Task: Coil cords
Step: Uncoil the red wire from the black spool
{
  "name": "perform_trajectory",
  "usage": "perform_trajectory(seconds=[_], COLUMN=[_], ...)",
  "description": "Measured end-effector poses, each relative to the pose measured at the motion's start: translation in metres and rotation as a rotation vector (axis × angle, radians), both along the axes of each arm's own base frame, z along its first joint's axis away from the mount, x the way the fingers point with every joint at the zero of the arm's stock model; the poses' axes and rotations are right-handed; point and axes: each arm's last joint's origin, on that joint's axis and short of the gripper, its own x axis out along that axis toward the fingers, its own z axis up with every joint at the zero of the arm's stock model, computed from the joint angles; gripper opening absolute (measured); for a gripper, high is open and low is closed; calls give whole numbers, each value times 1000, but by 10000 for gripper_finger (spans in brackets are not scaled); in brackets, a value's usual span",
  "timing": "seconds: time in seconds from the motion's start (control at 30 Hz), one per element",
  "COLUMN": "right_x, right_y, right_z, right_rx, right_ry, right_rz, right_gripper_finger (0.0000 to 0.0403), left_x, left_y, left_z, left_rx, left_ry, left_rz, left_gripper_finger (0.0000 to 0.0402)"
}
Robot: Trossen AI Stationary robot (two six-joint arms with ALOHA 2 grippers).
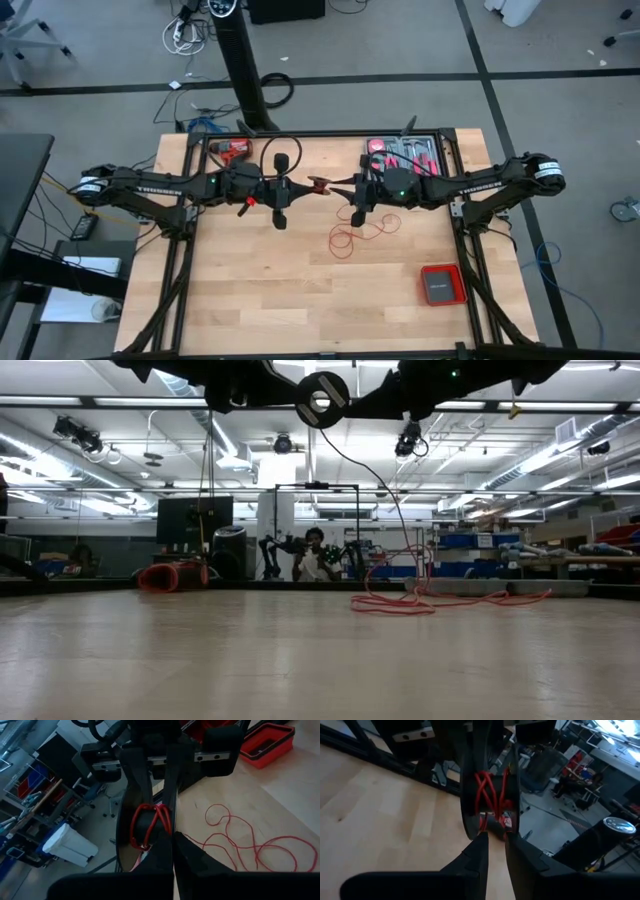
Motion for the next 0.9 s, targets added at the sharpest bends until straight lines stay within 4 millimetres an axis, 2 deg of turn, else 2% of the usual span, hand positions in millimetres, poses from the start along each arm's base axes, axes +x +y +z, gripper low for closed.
perform_trajectory(seconds=[0.33, 0.6, 0.9], right_x=[0, -2, 1], right_y=[-8, -20, -16], right_z=[-3, -5, 5], right_rx=[17, 11, -42], right_ry=[27, 49, -43], right_rz=[9, -57, 73], right_gripper_finger=[53, 52, 52], left_x=[0, 0, 0], left_y=[0, 0, 0], left_z=[2, 2, 0], left_rx=[6, 9, 5], left_ry=[-18, -20, 6], left_rz=[15, 22, 25], left_gripper_finger=[0, 0, 0])
